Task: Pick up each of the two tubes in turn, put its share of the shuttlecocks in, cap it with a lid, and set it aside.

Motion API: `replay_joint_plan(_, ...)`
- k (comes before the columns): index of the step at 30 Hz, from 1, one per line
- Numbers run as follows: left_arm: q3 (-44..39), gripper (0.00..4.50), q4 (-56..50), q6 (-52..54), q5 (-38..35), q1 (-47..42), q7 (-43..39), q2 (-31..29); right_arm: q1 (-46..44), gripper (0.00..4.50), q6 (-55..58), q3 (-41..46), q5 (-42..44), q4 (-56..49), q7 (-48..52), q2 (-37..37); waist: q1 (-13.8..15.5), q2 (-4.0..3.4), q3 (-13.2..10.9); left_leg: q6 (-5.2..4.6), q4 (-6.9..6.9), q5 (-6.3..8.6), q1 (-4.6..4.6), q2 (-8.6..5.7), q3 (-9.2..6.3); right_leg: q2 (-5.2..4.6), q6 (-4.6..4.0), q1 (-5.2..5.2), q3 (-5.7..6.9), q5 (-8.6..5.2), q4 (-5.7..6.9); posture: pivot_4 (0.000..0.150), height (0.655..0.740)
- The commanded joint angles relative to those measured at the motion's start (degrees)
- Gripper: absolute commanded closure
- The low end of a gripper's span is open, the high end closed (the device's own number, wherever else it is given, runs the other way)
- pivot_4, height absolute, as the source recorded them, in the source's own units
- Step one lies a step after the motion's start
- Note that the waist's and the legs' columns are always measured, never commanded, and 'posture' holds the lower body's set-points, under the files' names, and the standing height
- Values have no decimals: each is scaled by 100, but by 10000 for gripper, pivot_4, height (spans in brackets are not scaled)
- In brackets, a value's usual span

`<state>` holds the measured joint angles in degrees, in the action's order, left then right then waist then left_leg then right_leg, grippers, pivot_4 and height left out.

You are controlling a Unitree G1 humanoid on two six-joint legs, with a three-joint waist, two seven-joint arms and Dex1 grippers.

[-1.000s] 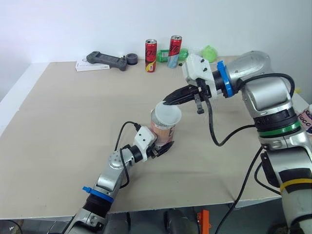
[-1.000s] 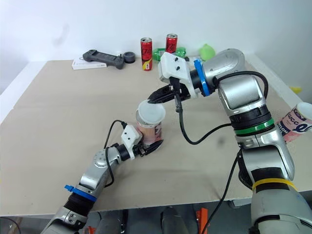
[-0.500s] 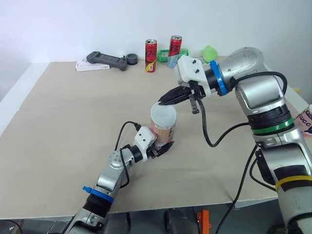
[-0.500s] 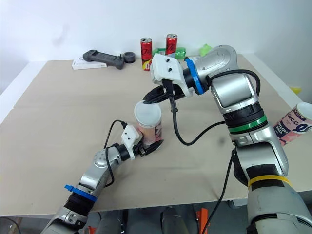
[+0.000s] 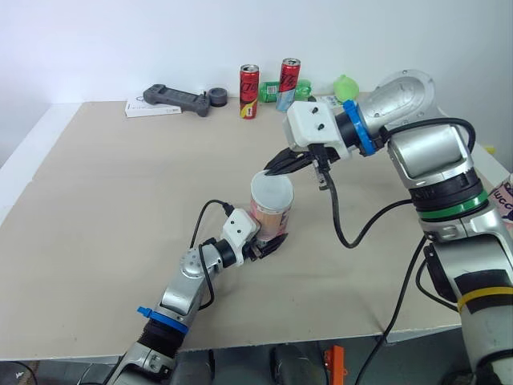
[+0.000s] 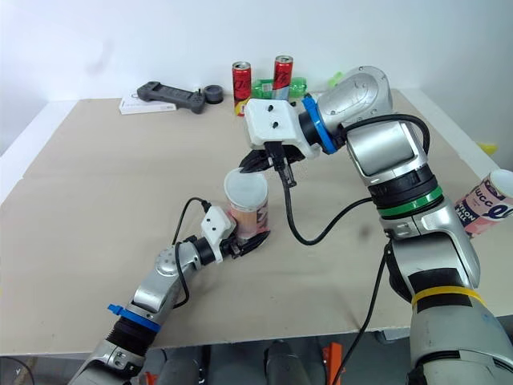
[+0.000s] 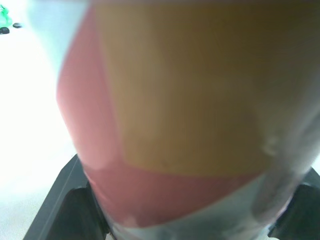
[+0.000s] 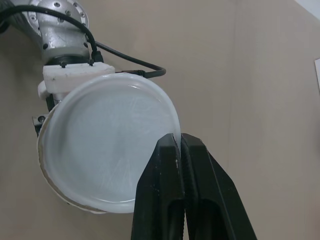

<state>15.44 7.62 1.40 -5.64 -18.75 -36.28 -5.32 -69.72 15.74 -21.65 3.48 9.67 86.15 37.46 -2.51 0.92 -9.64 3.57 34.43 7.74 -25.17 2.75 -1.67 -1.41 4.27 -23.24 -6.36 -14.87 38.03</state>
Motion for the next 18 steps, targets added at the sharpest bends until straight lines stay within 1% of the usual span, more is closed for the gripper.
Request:
replay_joint_plan(1, 80, 13110, 245, 136, 74, 88, 42, 7, -163, 44468, -148, -37, -44, -48, 205, -8, 0, 0, 0, 0, 0, 0, 0, 0, 0, 0, 0, 0, 0, 0, 0, 1500, 7400)
replay_joint_plan(11, 74, 13110, 296, 114, 81, 48, 55, 48, -235, 44468, -249, -97, -139, 89, 214, -209, -1, 0, 0, 0, 1, 0, 1, 0, 0, 0, 0, 0, 0, 1, 0, 1500, 7400)
replay_joint_plan(18, 64, 13110, 310, 115, 81, 34, 48, 44, -299, 44468, -347, -62, -251, 86, 202, -197, -1, 0, 0, 0, 1, 0, 0, 0, 0, 0, 1, 0, 0, 2, 0, 1500, 7400)
